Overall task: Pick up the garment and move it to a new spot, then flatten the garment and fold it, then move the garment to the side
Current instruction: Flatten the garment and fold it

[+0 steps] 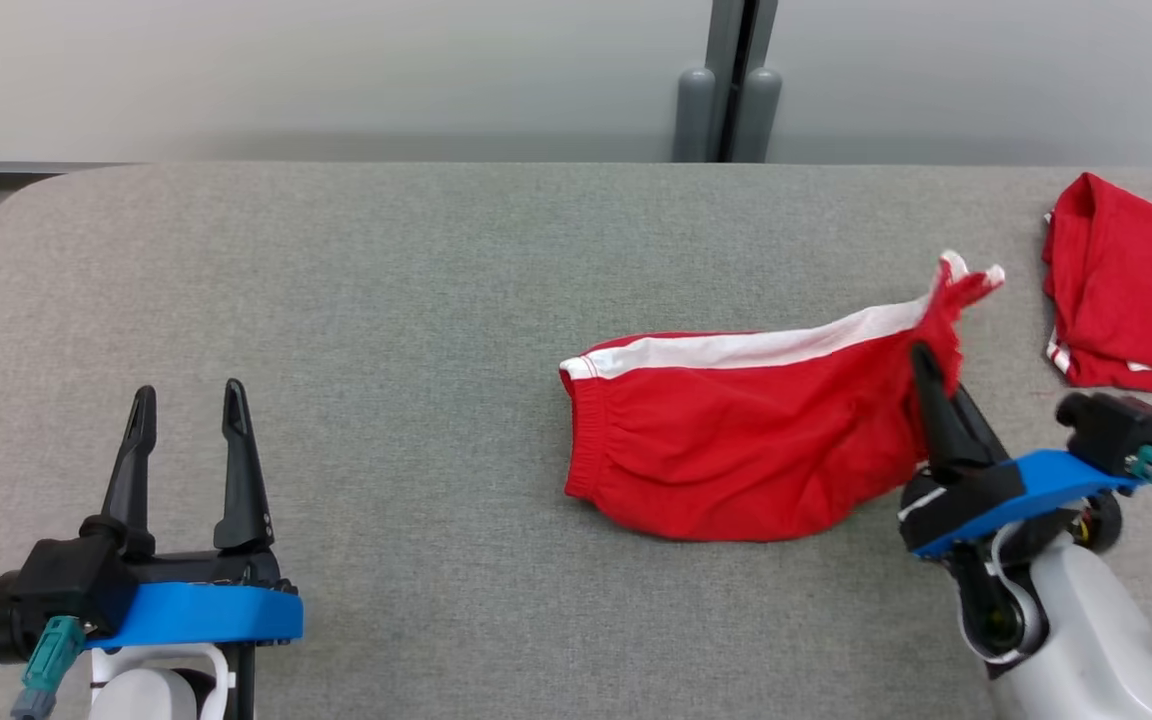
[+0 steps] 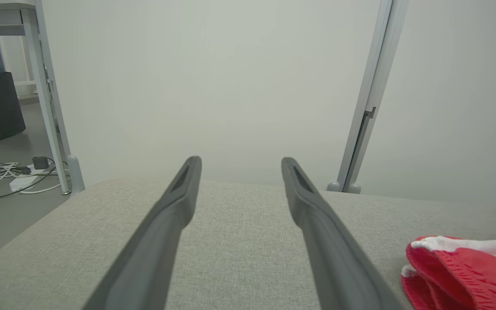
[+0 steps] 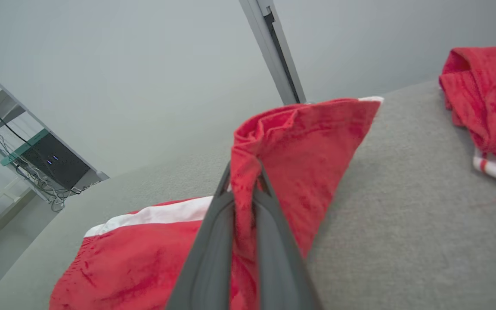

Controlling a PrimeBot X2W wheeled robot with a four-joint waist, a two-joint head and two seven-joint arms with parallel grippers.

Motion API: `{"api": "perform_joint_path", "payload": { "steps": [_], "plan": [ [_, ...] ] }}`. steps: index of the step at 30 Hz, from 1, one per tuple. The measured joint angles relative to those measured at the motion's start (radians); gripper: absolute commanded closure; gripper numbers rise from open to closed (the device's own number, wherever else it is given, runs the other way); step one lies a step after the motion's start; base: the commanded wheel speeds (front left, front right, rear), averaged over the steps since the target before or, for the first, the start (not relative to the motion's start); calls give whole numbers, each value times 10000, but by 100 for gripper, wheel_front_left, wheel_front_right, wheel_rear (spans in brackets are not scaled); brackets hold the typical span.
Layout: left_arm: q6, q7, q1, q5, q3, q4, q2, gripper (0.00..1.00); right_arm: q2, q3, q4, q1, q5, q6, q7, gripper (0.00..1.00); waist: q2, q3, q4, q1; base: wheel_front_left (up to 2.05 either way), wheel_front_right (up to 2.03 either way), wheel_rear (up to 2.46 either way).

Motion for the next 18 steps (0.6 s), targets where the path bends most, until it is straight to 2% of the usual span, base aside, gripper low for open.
{"api": "perform_joint_path", "payload": {
  "steps": [8,18],
  "plan": [
    [0,-2,66,-2,-58,10,-46,0,616,612,-1081,-274,-418,0,685,100,0,-175,365,0,0,0,0],
    [0,0,104,-17,-75,94,-125,0,903,2337,-1523,-73,-593,0,1141,100,0,-190,638,0,0,0,0]
  ]
}}
